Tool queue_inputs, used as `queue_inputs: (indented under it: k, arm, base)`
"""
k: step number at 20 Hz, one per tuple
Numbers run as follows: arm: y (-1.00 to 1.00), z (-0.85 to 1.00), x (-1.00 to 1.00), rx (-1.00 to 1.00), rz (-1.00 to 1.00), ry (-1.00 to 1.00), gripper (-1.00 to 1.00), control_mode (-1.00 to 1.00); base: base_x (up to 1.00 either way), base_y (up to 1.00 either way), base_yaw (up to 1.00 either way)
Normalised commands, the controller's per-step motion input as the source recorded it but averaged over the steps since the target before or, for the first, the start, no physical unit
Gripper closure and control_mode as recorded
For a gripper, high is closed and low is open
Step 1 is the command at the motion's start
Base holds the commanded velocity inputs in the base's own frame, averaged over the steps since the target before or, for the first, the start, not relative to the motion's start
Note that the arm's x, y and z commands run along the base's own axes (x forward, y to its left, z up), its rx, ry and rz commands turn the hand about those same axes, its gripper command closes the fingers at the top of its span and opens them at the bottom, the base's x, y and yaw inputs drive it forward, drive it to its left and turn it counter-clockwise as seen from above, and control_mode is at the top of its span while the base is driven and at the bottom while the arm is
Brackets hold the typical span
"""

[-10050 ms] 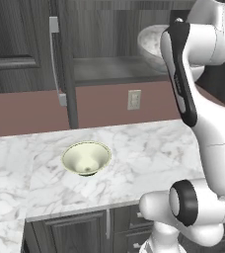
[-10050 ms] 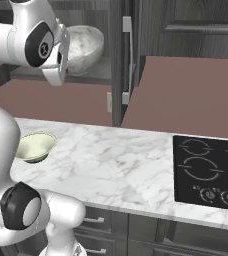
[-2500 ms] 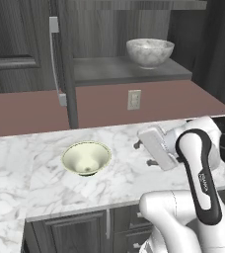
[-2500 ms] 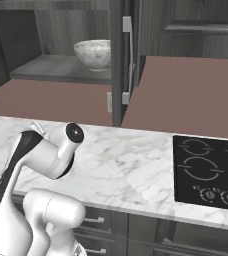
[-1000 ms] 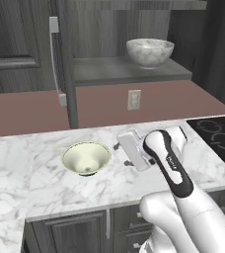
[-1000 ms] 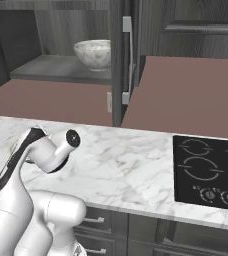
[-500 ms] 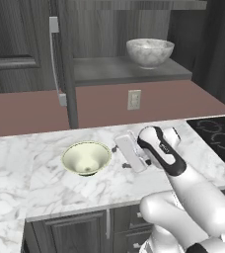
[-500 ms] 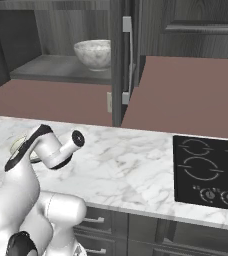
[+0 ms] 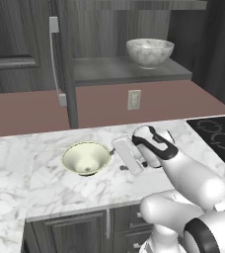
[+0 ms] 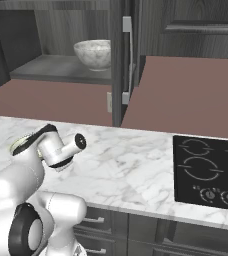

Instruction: Open the cabinet. Pick the bowls from the counter and place them in the cabinet. Then close the cabinet.

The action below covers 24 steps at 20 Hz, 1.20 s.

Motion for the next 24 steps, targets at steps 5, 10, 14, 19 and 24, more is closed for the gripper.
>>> queue_inputs:
  k: [5,10,14,19,24]
  arm:
    - [0.14,-0.33,0.13,0.00,0.00,0.00,-1.00,-1.00]
    - [0.15,-0.16,0.19,0.00,0.00,-0.01,-1.00,-1.00]
    - [0.14,-0.09,0.18,0.00,0.00,-0.03,-1.00,-1.00]
    - [0.18,-0.23,0.13,0.00,0.00,0.00,-1.00,-1.00]
    - [0.23,-0.37,0.15,0.00,0.00,0.00,-1.00,-1.00]
  base:
    - [0.00,0.00,0.00]
    - [0.00,0.00,0.00]
    - [0.00,0.00,0.00]
    - [0.00,0.00,0.00]
    - [0.00,0.00,0.00]
